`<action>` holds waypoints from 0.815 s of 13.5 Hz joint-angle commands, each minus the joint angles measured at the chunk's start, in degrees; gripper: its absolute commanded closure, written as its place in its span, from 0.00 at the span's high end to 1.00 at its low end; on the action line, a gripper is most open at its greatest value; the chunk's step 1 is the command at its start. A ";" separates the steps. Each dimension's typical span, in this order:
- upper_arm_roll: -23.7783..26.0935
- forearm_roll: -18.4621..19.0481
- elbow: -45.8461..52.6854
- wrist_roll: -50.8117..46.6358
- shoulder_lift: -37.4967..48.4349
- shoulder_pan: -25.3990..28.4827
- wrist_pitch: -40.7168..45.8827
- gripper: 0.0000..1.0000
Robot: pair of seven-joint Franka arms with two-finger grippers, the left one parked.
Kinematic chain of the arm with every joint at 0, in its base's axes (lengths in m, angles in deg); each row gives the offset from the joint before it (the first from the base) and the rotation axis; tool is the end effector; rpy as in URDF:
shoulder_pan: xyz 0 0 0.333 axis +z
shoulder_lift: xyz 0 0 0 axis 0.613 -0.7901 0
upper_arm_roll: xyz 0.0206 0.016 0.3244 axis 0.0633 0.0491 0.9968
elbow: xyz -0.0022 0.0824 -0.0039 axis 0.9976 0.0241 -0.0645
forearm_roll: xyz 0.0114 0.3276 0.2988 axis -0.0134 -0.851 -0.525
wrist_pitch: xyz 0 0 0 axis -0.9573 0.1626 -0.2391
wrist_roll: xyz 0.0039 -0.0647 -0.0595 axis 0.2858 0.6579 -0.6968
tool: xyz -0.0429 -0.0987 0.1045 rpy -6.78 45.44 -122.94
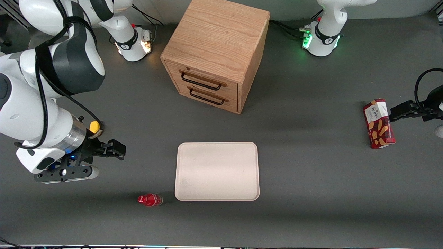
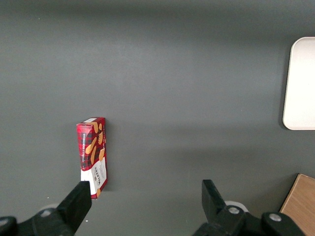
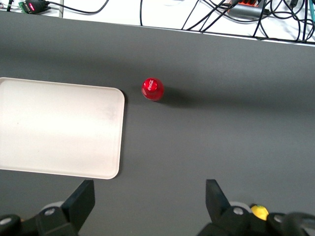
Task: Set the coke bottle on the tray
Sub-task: 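Swing the right gripper out over the table toward the red bottle, then lower the open right gripper around the red Coca-Cola bottle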
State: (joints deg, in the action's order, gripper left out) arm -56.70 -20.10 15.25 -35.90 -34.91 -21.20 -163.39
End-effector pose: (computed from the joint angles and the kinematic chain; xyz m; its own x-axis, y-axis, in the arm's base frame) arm 0.7600 0.1991 0.5488 0.9924 0.0788 0.0942 0.0765 -0.9967 0.0279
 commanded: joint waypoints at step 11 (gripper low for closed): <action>-0.13 -3.11 -6.11 -0.39 -7.96 -2.20 -19.93 1.00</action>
State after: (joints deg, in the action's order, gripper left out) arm -56.76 -21.68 11.29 -35.90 -42.89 -22.96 -179.52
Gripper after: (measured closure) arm 0.000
